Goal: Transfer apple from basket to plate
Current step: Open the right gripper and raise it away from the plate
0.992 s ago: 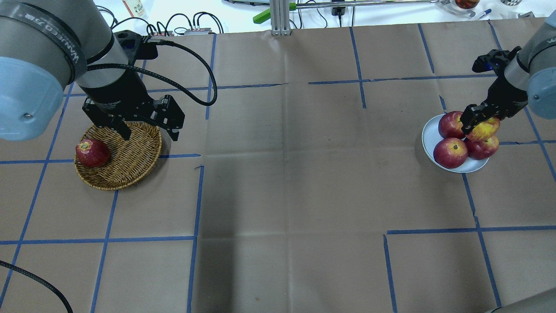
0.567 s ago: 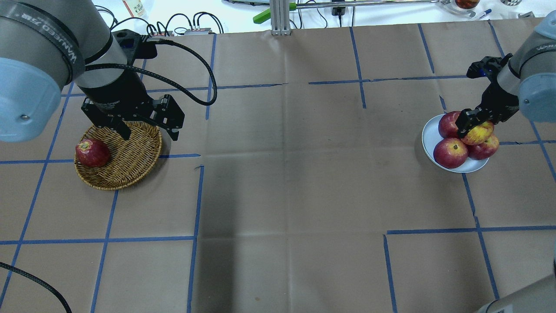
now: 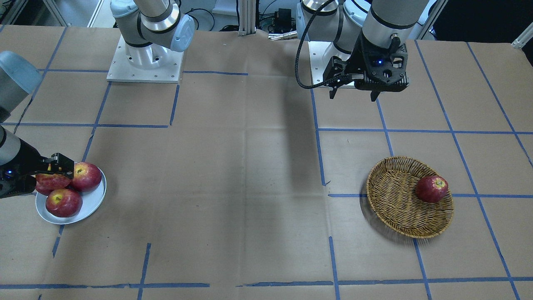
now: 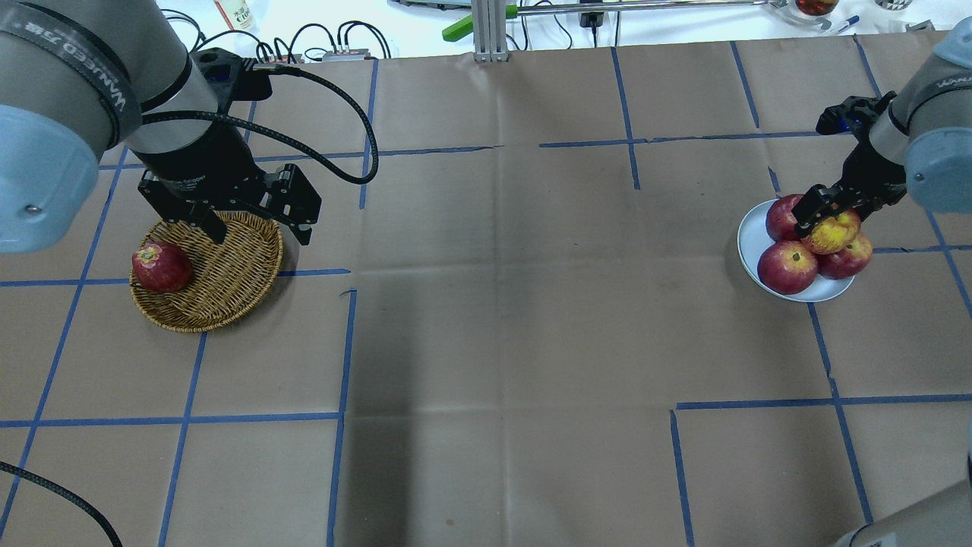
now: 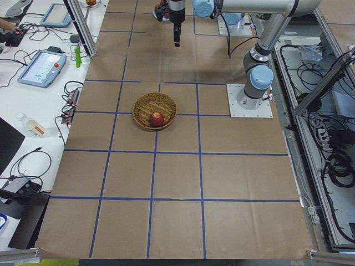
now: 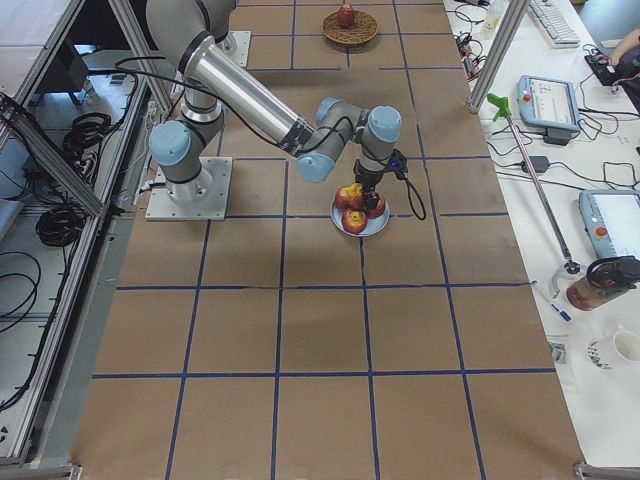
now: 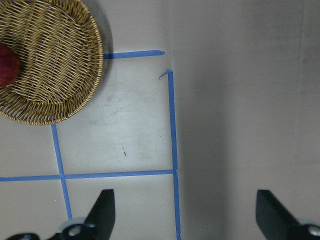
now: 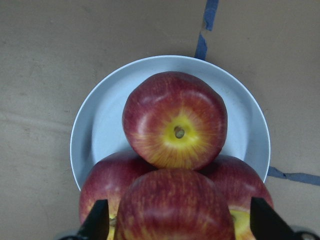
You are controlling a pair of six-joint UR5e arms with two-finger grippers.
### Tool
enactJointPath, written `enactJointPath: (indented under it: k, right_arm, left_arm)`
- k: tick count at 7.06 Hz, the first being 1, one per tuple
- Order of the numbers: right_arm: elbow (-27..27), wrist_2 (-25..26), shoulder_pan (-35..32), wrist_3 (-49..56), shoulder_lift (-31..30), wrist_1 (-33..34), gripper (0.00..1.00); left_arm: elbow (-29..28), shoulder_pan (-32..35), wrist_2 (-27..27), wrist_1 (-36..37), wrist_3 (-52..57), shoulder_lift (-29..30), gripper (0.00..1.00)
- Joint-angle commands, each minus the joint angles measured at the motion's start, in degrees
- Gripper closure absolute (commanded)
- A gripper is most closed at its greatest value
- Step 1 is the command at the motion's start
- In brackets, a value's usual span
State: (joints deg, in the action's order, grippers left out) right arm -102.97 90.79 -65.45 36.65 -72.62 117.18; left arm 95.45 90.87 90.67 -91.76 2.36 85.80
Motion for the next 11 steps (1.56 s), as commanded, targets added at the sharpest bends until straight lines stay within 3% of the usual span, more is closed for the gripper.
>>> enactJointPath:
  k: [1,2,5,9,11]
  right_arm:
    - [0.14,-0.17,-0.73,-0.09,-4.69,-0.20,0.00]
    - [1.01,-0.09,-3.43,-0.26,-7.86,-1.24,0.00]
    - [12.40,0.00,-9.33,-12.25,-10.52,-19.30,0.00]
    - [13.67,0.35,-24.17,-32.64,-15.18,-26.89,0.00]
    - [13.58,0.00,-27.10,-35.51,-16.94,-29.19,0.00]
  left_arm:
    - [0.00,0.00,-0.06,-0.18,0.01,-0.01,0.01]
    - [0.08,0.00,-0.06,-0.27,0.01,-0.01,0.01]
    - [0.35,0.09,-0.06,-0.62,0.01,-0.10,0.01]
    - [1.14,0.09,-0.06,-0.62,0.01,-0.80,0.01]
    - [1.14,0.00,-0.06,-0.62,0.01,-0.80,0.01]
